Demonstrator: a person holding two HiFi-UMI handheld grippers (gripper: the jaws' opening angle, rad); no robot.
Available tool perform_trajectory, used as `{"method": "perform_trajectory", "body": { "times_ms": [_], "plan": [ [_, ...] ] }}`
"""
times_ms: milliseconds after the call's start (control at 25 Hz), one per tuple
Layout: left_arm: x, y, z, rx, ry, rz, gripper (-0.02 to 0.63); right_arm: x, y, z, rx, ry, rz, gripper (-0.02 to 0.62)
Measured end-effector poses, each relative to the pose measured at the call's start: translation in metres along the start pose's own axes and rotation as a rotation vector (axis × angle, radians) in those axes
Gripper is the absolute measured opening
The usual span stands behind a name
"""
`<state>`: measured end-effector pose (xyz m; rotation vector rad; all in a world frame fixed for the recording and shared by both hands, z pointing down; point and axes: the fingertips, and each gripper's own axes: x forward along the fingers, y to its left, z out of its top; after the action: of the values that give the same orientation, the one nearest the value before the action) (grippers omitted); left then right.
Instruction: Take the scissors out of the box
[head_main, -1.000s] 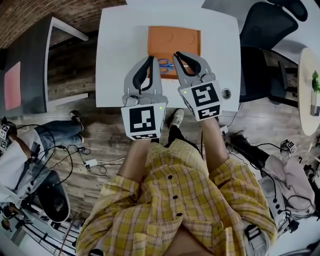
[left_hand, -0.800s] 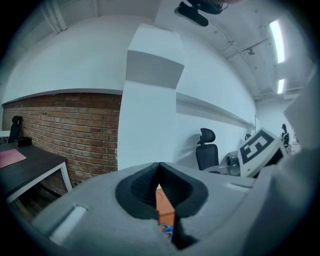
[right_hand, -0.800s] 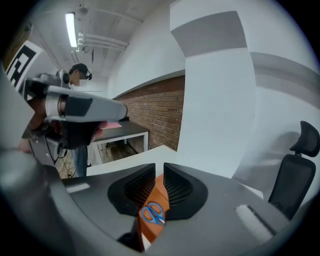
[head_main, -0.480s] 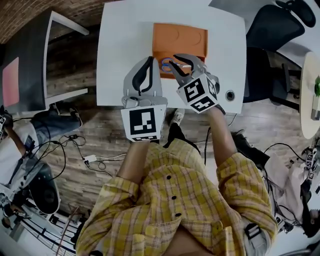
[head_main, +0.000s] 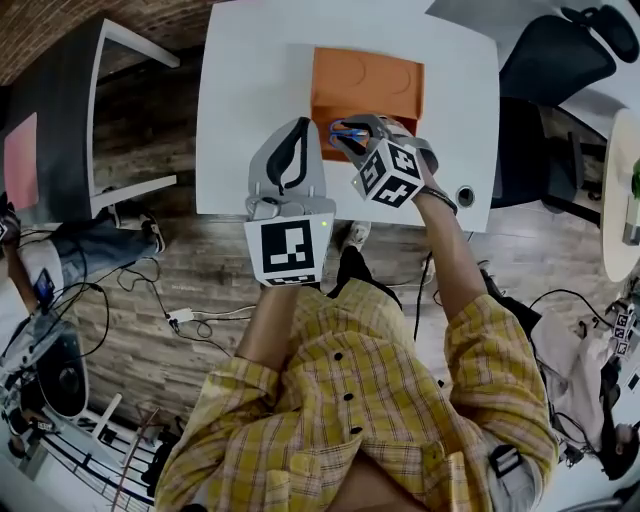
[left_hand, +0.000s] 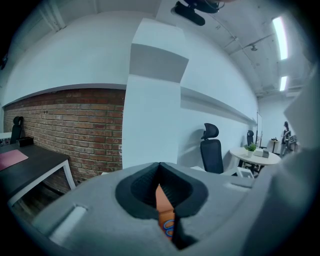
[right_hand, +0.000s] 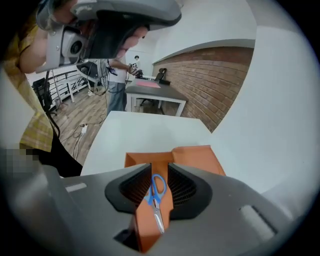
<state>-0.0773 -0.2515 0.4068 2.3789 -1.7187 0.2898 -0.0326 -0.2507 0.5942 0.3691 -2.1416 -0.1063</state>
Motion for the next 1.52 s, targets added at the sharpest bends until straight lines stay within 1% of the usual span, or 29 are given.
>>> {"method": "perform_trajectory", "body": {
  "times_ms": [80,240,440,640,800,920,1360,1480,1520],
  "plan": [
    [-0.001,0.003,-0.001,0.002,0.002,-0.001,0.0,0.009,0.004,-0.006,-0.023,0.04,0.024,0.094],
    [-0.002,0.009,-0.003,0.0,0.008,0.005,0.0,0.026,0.012,-0.016,-0.067,0.107,0.073,0.121],
    [-0.001,0.011,-0.007,0.028,0.013,0.019,0.0,0.044,0.019,-0.028,-0.111,0.163,0.098,0.123],
    [-0.002,0.013,-0.007,0.022,0.016,0.024,0.0,0.055,0.026,-0.036,-0.142,0.214,0.122,0.123],
    [0.0,0.016,-0.008,0.018,0.014,0.025,0.0,0.062,0.027,-0.04,-0.135,0.235,0.132,0.123],
    [-0.002,0.018,-0.01,0.034,0.024,0.03,0.0,0.068,0.031,-0.041,-0.134,0.242,0.144,0.123],
    [0.01,0.012,-0.01,0.034,0.027,0.031,0.0,0.077,0.026,-0.055,-0.13,0.274,0.186,0.121],
    [0.012,0.012,-0.011,0.033,0.03,0.033,0.0,0.082,0.026,-0.058,-0.118,0.279,0.194,0.118],
    [0.012,0.011,-0.011,0.034,0.031,0.033,0.0,0.083,0.026,-0.059,-0.117,0.282,0.194,0.106]
  ]
}}
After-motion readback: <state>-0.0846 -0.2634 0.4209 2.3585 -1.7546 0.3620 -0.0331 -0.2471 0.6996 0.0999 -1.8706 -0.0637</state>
